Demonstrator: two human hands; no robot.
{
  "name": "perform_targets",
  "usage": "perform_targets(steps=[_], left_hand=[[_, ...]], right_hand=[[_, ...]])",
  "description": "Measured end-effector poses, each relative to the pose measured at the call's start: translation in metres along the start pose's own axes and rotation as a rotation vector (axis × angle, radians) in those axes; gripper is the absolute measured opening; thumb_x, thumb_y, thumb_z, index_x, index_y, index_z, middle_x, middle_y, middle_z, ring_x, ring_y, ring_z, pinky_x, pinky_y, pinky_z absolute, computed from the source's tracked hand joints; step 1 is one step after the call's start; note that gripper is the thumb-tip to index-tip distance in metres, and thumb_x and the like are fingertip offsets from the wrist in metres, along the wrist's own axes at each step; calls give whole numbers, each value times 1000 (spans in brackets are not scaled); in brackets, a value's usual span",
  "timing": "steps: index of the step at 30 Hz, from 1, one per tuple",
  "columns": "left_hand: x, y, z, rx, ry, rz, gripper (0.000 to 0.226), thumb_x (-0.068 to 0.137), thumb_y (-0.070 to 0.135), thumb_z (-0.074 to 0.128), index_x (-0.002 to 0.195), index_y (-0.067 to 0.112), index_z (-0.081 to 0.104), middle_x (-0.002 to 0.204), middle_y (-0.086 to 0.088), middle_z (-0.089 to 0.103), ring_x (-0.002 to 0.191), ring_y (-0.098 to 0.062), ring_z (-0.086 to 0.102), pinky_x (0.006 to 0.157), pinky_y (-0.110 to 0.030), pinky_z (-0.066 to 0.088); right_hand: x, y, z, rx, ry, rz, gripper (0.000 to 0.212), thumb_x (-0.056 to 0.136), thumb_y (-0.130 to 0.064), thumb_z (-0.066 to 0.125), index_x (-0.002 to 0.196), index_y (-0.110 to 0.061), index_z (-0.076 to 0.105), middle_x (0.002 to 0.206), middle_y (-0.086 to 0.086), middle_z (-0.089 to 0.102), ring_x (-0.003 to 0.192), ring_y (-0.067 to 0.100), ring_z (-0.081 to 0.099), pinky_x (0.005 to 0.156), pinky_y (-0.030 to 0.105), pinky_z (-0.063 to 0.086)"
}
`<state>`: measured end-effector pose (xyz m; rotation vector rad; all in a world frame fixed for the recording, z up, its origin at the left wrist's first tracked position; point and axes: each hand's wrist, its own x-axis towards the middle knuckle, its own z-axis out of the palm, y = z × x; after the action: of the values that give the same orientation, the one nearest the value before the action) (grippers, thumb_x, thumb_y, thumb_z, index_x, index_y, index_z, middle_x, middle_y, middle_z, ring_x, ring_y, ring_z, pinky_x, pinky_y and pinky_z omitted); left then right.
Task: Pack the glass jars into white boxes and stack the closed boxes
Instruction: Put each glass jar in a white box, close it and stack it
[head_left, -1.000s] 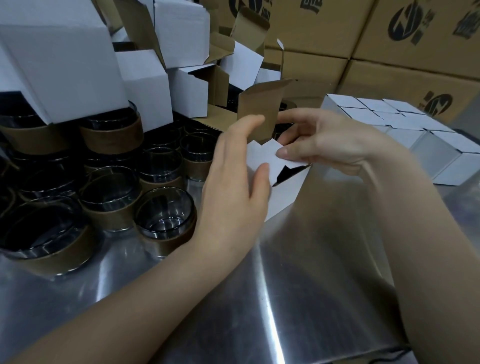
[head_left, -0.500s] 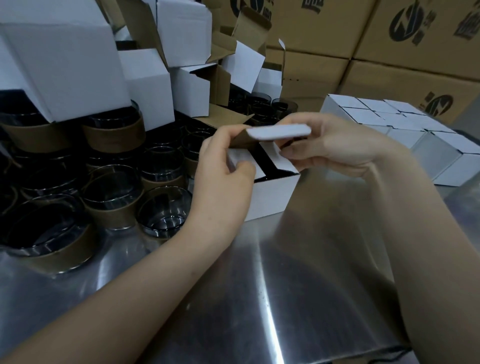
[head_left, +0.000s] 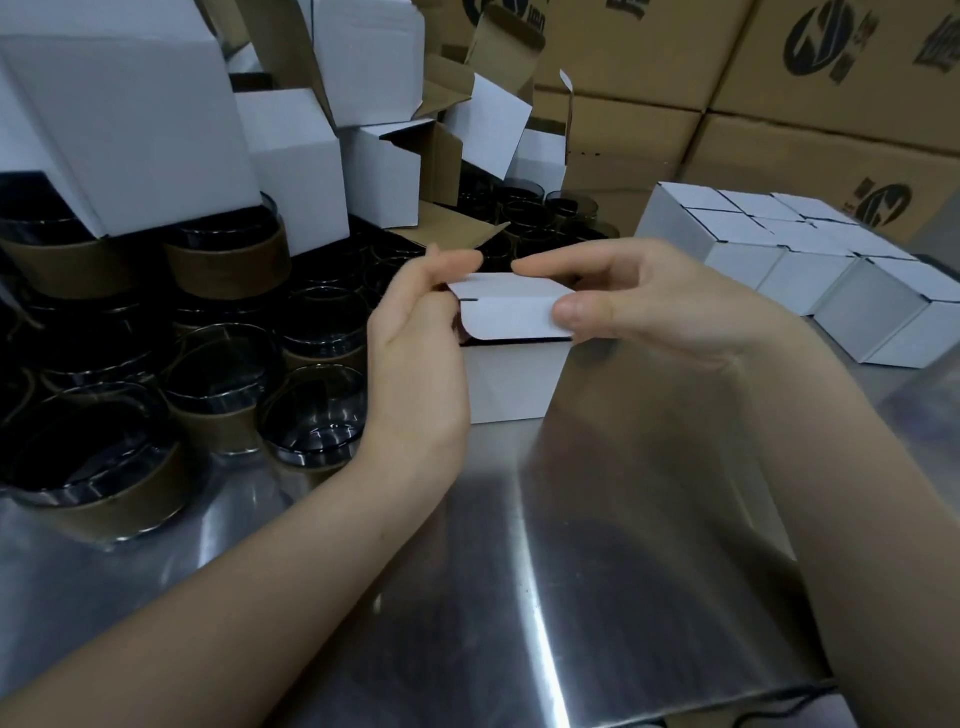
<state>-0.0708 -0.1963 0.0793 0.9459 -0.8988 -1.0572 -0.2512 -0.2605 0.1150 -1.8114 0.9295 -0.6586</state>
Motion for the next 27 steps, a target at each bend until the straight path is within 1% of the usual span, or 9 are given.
perform_targets(steps=[1, 3, 6, 8, 12, 15, 19, 25, 27], left_hand=[[-1, 1, 0, -26, -4, 10, 26, 83, 17, 45, 91, 24, 69, 109, 2, 68, 96, -8, 64, 76, -22, 51], [-2, 1, -2, -6, -27, 53, 27, 80, 28, 45, 96, 23, 67, 97, 3, 67, 93, -11, 63, 79, -26, 50], [-5, -2, -3, 159, -91, 132, 24, 82, 30, 51, 102, 26, 62, 120, 3, 61, 121, -18, 54, 104, -45, 44], [-7, -3, -5, 234, -115, 188, 24, 85, 26, 52, 107, 27, 60, 131, 1, 55, 130, -22, 47, 108, -49, 39], [-9, -7, -6, 386, -130, 302, 17, 97, 21, 47, 107, 31, 57, 138, 4, 48, 134, -8, 40, 111, -37, 35], [-10, -11, -6, 461, -126, 339, 22, 101, 12, 45, 105, 28, 58, 140, 6, 46, 136, -1, 35, 109, -19, 29], [-11, -12, -7, 481, -136, 356, 22, 101, 8, 45, 101, 24, 60, 136, 7, 46, 133, 0, 37, 98, -3, 27], [-13, -10, -6, 489, -150, 347, 23, 100, 6, 45, 98, 26, 58, 133, 10, 46, 128, 2, 40, 93, -2, 29], [-14, -9, -6, 498, -152, 346, 24, 99, 5, 45, 97, 25, 58, 132, 10, 46, 127, 3, 40, 93, -1, 29]], right_hand=[[0, 1, 1, 13, 15, -19, 33, 75, -24, 74, 107, -32, 71, 102, -12, 74, 93, 5, 69, 74, 18, 53], [1, 2, 2, 15, 36, -59, 28, 76, -23, 75, 102, -33, 76, 103, -9, 74, 95, 7, 69, 74, 19, 54], [1, 3, 5, -9, 61, -94, 25, 77, -21, 75, 98, -35, 77, 99, -9, 75, 92, 6, 69, 74, 20, 54], [1, 3, 6, -16, 93, -110, 25, 76, -20, 76, 98, -33, 77, 95, -9, 75, 88, 6, 69, 73, 19, 54], [1, 2, 9, -41, 128, -133, 27, 76, -17, 75, 102, -25, 74, 93, -6, 76, 85, 9, 69, 74, 22, 55], [0, 1, 10, -82, 137, -137, 34, 74, -18, 77, 108, -19, 73, 106, 6, 75, 101, 29, 69, 88, 40, 57], [-1, 0, 10, -130, 123, -120, 47, 69, -31, 82, 113, -18, 72, 115, 8, 72, 108, 32, 66, 96, 56, 51], [0, -1, 9, -144, 97, -104, 47, 67, -36, 82, 111, -24, 72, 117, 5, 70, 109, 32, 65, 96, 55, 51], [0, -1, 8, -159, 87, -82, 45, 70, -35, 81, 112, -21, 71, 118, 4, 69, 106, 28, 66, 91, 48, 55]])
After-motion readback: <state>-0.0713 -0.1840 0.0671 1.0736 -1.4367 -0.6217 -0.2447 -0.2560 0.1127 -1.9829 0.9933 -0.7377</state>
